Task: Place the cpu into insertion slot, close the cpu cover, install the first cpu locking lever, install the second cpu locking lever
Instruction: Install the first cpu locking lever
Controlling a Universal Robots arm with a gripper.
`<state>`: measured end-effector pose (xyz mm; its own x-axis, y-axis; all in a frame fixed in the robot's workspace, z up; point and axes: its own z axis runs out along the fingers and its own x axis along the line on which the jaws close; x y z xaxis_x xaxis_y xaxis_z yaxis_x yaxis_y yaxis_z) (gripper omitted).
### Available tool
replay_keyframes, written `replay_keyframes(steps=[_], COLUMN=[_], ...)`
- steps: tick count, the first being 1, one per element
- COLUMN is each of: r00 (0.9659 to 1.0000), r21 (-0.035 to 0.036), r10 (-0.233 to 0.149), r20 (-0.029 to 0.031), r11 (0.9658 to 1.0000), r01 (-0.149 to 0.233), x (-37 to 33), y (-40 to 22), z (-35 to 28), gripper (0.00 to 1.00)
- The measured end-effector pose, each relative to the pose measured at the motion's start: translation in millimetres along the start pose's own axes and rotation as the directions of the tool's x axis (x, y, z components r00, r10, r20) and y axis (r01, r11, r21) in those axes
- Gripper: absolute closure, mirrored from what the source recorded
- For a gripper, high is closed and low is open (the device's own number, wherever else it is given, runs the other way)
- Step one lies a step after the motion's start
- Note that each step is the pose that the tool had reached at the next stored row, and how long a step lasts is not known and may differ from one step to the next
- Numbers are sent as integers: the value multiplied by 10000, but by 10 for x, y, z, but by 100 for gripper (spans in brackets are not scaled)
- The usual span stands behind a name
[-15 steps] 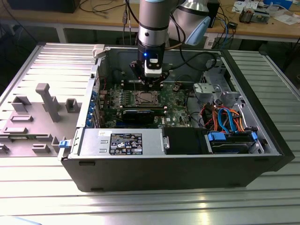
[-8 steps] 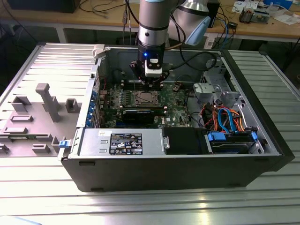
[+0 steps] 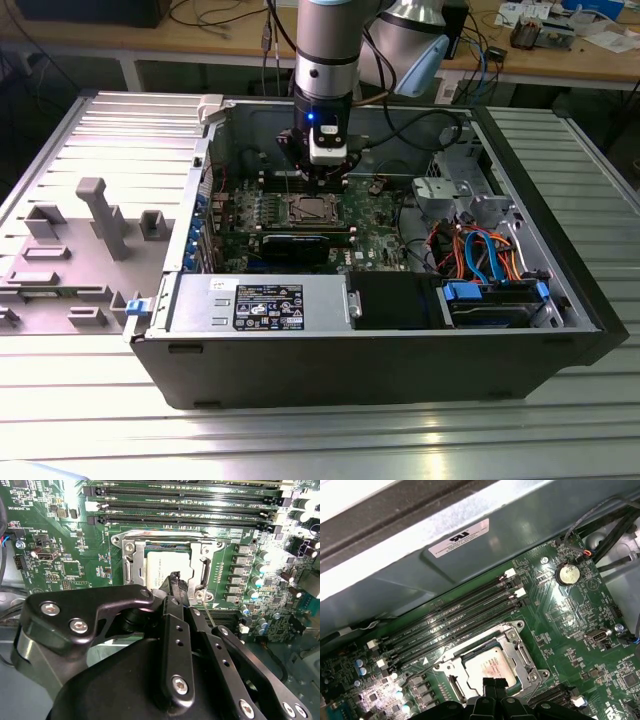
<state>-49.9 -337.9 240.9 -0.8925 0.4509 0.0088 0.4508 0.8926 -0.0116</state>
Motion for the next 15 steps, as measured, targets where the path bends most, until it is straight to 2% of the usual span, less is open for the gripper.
replay_keyframes(steps=[15], r00=[9998], r21=[2], r10=[-194], r20=[2], r11=[9998], r01=[194], x=[0], y=[0], z=[0], gripper=[89])
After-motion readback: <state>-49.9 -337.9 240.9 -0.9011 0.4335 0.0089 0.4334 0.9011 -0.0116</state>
